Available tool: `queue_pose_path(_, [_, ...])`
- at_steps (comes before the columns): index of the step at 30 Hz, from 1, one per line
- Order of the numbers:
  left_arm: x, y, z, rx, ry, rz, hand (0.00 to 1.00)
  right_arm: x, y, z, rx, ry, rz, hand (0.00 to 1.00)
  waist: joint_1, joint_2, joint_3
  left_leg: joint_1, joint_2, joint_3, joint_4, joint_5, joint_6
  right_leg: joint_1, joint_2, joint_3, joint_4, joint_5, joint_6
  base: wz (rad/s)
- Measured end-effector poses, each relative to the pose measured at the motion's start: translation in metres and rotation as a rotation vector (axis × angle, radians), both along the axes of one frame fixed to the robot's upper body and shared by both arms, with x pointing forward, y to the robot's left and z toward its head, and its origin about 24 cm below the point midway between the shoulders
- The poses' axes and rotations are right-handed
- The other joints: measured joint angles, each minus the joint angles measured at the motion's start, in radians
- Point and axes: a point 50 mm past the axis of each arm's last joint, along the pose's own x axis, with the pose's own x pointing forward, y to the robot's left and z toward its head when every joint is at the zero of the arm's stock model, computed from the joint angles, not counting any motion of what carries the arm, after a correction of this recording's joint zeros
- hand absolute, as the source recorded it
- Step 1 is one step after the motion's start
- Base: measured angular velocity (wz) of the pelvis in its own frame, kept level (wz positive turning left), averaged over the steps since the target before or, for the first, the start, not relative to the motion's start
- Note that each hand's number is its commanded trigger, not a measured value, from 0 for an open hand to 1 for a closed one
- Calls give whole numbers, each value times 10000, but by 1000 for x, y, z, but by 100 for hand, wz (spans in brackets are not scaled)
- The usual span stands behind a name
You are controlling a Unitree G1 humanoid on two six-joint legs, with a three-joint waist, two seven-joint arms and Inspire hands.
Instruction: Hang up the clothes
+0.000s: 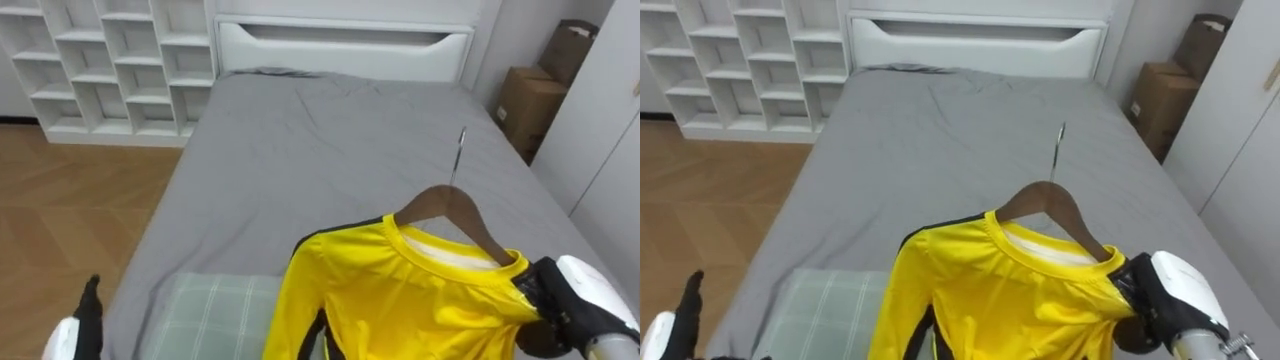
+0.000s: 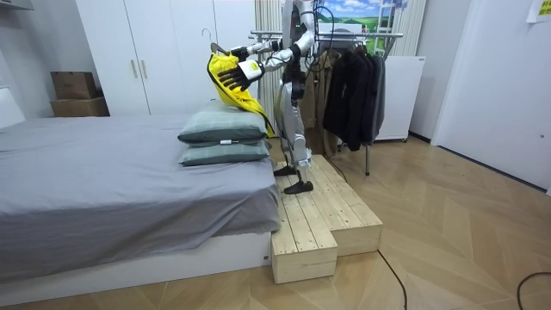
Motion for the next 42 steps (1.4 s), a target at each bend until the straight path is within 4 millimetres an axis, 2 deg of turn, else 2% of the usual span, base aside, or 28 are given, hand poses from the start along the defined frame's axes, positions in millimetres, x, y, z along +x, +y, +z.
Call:
queue_pose_path(2, [-25,4,-17,-470,935,565,0,-2,-1,0,-132,-89,-86,100,-13,-47,-4,41,27,172,0,-84,11,-24,9,63,-4,0,3,-19])
queue_pose_path(6, [-53,7,-41,-1079,2299,1236,0,-2,-1,1,-320,-163,-59,100,9,-84,11,67,16,234,3,-163,50,-43,10,146,35,-11,24,-7])
queue_pose_path(8, [-79,13,-52,-1294,3255,1735,0,0,2,8,-376,-490,70,100,18,-113,12,32,22,363,8,-179,54,-216,29,273,190,-49,66,-16])
queue_pose_path(10, [-95,16,-57,-1418,3785,2036,0,-2,5,16,-507,-966,121,100,11,-155,-14,-81,13,388,16,-187,65,-351,23,301,210,-48,68,-9])
queue_pose_path(13, [-121,19,-67,-1889,4710,2856,0,-5,8,25,-1076,-1458,243,100,16,-151,16,-68,10,433,17,-232,89,-348,27,345,224,-49,69,-3])
queue_pose_path(14, [-132,19,-70,-2125,5042,3181,0,-6,10,28,-1256,-1581,305,100,16,-143,3,-59,9,450,25,-261,96,-348,25,354,240,-54,77,-3])
queue_pose_path(17, [-153,17,-76,-2549,5889,3470,0,-7,12,32,-1271,-1760,388,100,17,-166,21,-63,1,496,24,-317,128,-381,18,334,280,-61,90,-4])
queue_pose_path(21, [-165,14,-80,-2900,6630,3484,0,-11,16,35,-1351,-1896,521,100,29,-234,29,-75,-12,563,40,-363,140,-435,13,407,333,-88,133,-7])
queue_pose_path(24, [-170,11,-82,-3202,7084,3366,0,-10,21,41,-1440,-2188,660,100,89,-303,39,-97,18,900,42,-374,135,-609,73,689,336,-56,129,-32])
queue_pose_path(26, [-172,10,-83,-3227,7474,3066,0,-12,22,40,-1421,-2167,654,100,49,-402,0,-66,79,1206,44,-427,114,-725,151,906,346,-24,117,-32])
queue_pose_path(28, [-170,10,-83,-3147,7618,2766,0,-13,21,40,-1446,-2157,642,100,-25,-513,28,-32,107,1439,40,-437,109,-917,214,1094,382,15,116,-43])
queue_pose_path(29, [-167,10,-83,-3096,7634,2631,0,-13,23,43,-1512,-2273,715,100,2,-565,37,-53,150,1754,26,-469,88,-1163,308,1239,535,57,102,-66])
queue_pose_path(30, [-167,10,-83,-3094,7640,2626,0,-13,25,45,-1556,-2352,781,100,34,-592,39,-63,177,1994,26,-483,73,-1299,351,1197,574,84,64,-103])
queue_pose_path(31, [-166,10,-83,-3099,7702,2654,0,-12,29,49,-1773,-2557,915,100,71,-624,30,-52,266,2485,38,-532,48,-1488,450,1034,651,224,-11,-118])
queue_pose_path(32, [-165,10,-83,-3104,7735,2695,0,-13,33,54,-2048,-2778,1009,100,23,-633,25,-19,343,2950,56,-558,11,-1619,478,449,651,339,-159,-120])
queue_pose_path(33, [-164,10,-84,-3112,7745,2690,0,-14,34,56,-2208,-2923,1038,100,13,-604,49,35,398,3216,84,-604,-4,-1653,497,107,640,404,-252,-129])
queue_pose_path(34, [-162,10,-84,-3106,7807,2686,0,-14,36,58,-2422,-3124,1096,100,17,-568,87,138,463,3795,160,-666,-44,-1782,520,-452,639,512,-401,-136])
queue_pose_path(35, [-160,11,-84,-3079,7905,2661,0,-15,37,61,-2539,-3268,1119,100,57,-508,121,248,598,4391,164,-770,-74,-1847,480,-1239,609,628,-581,-143])
queue_pose_path(36, [-156,12,-84,-3021,7874,2580,0,-14,38,62,-2612,-3350,1149,100,75,-505,125,276,627,4755,149,-822,-89,-1892,449,-1782,628,677,-700,-149])
queue_pose_path(37, [-151,12,-84,-2933,7860,2452,0,-13,40,65,-2787,-3465,1237,100,159,-457,164,360,725,5455,196,-1010,-137,-1999,337,-2788,735,697,-879,-149])
queue_pose_path(38, [-150,12,-84,-2912,8029,2461,0,-13,40,65,-2952,-3489,1277,100,119,-411,186,532,765,6044,305,-1156,-195,-2119,36,-3659,1279,334,-919,-138])
queue_pose_path(40, [-156,12,-85,-2970,8445,2696,0,-13,42,64,-3122,-3536,1265,100,-9,-400,181,741,771,6613,583,-1412,-327,-2165,-411,-4285,2083,-329,-833,-96])
queue_pose_path(41, [-161,13,-85,-2988,8737,2875,0,-13,43,64,-3106,-3563,1258,100,-93,-399,181,801,838,6889,831,-1572,-430,-2235,-378,-4305,2219,-504,-986,-75])
queue_pose_path(42, [-163,13,-85,-3012,8871,2924,0,-13,43,64,-3096,-3574,1264,100,-149,-374,175,811,929,6972,964,-1662,-480,-2251,-302,-4251,2238,-506,-1001,-58])
